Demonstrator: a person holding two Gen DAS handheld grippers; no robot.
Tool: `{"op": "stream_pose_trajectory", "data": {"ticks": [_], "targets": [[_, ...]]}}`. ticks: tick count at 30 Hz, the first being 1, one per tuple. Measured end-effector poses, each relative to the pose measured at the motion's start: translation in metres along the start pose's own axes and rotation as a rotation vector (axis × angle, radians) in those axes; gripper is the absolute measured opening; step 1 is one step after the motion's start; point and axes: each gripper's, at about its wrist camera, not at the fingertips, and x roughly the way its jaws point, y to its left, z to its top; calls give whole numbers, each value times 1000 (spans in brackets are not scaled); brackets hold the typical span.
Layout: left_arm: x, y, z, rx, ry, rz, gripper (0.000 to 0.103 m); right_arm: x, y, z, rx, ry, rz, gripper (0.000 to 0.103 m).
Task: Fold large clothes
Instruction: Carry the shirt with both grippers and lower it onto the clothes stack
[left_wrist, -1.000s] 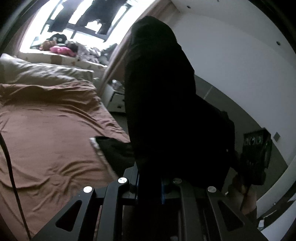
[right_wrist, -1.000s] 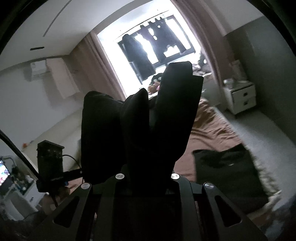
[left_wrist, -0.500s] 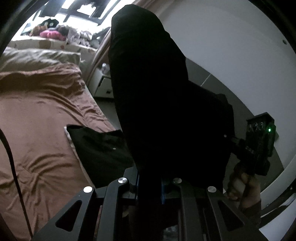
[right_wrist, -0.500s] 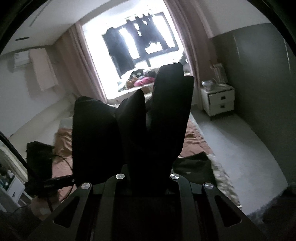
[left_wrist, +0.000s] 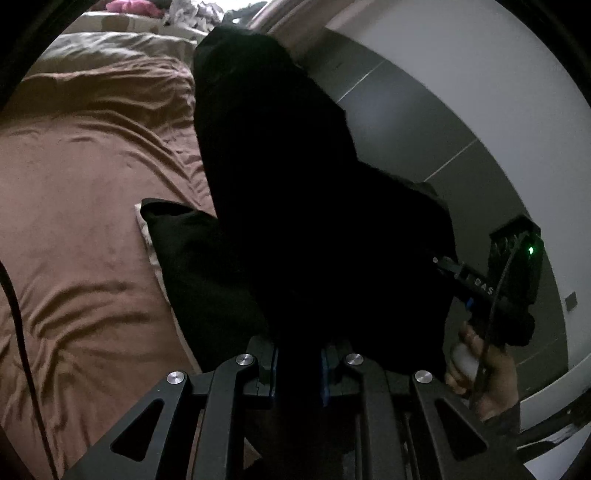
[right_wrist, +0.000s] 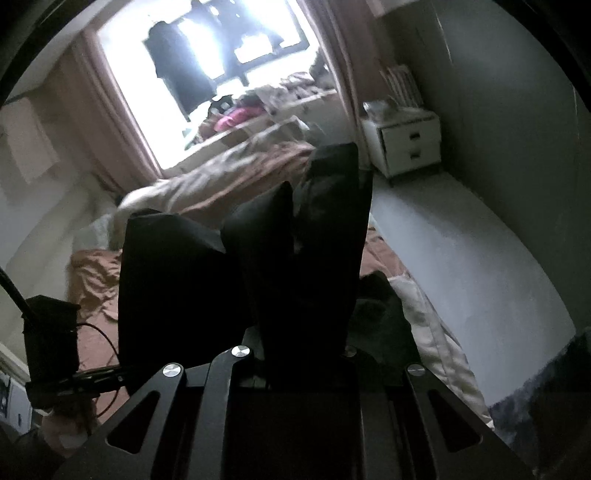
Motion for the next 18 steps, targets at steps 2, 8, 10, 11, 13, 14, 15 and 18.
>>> {"op": "stream_pose_trajectory", "data": {"ticks": [2,8,10,11,13,14,15,18], "targets": [[9,11,5,-14,20,-3,17,9,7,9,4,16,-13,12],[35,34,17,-43,54,-20,17,21,9,33,-6,65,-65,11],[40,36,19,-28,51,-7,18,24,2,46,-6,83,-100,12],[42,38,20,-26,51,1,19,30,2,48,6,101,-121,13],[54,47,23,-25,74,39,22,48,-3,51,44,144,-201,23],[62,53,24,-31,108,62,29,55,-6,51,66,167,-237,26],[68,59,23,-43,142,71,35,59,-11,50,101,184,-266,30],[64,72,21,-46,163,45,40,49,-15,47,138,149,-314,42]]}}
